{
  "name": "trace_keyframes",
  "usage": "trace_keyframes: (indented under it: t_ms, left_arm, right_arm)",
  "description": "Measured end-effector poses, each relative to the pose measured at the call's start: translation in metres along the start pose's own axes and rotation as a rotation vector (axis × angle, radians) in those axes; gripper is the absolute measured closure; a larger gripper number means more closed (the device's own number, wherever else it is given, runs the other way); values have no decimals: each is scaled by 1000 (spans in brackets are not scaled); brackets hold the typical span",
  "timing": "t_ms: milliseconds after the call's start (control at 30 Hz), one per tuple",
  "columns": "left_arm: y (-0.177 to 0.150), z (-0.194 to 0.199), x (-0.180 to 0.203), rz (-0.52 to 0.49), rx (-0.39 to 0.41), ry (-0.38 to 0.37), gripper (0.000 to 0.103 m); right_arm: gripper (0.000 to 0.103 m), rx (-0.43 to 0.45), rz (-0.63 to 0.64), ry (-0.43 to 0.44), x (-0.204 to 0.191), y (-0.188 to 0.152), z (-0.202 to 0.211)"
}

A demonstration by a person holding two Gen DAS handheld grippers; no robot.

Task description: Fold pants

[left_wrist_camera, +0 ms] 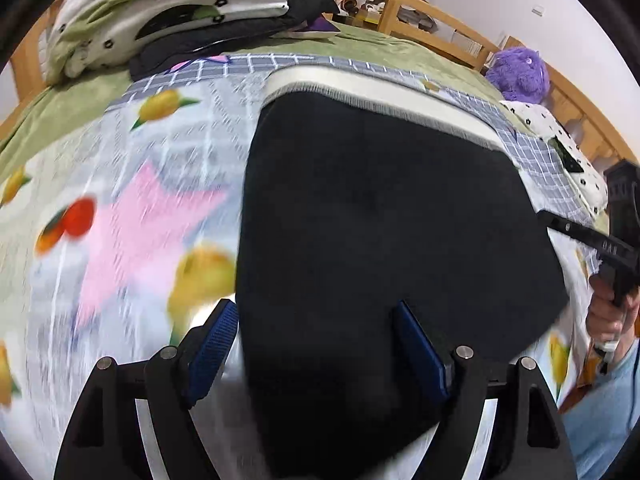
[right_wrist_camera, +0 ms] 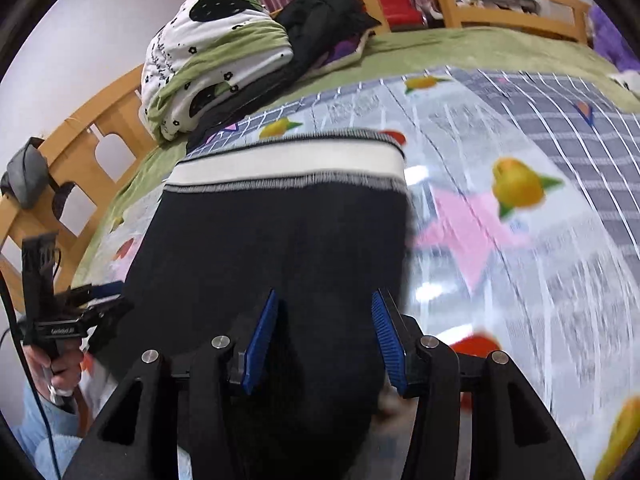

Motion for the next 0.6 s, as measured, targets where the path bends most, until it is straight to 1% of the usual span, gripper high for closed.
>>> trace_keyframes:
  t_ms: [67,133,200,233,333,400,467,600]
  left_arm:
    - [-20,9,0,11,-2,-15,23]
    - [-40,20,-1,14,-2,0,23]
    - [-56,34,0,-1,14,-3,23]
    - [-59,37,1,-12,12,4,24]
    - [-73,43,-2,-70,-5,68,26]
    - [-75,41,-5,-100,-12,112,32]
    - [-69,41,-6,-138,5,166,43]
    - [-58,35,-4,-176,6,167,48]
  right_arm:
    - [54,-16,1,-13,2,-17,9]
    - [54,-53,-13,7,3,-33,14]
    - [54,-91,-43,35,5,-52,19]
    - [54,-96,-59,45,7,-59,23]
    - [54,-103,-86,56,10,-76,34]
    - [54,-106,-96,69,8,-85,37]
    - [54,-108,-105,70,8,-89,36]
    - [54,-119,-133,97,6,-89,33]
Point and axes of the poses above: each gripper's, at about its wrist camera, not at the fingertips, and z roughly against the way its jaws point, x to its right, y to its top, the point moved 10 cm from there along -z, roughly the way its jaws point, and after that the axes turned 15 degrees about -y, right-handed, at the moved point
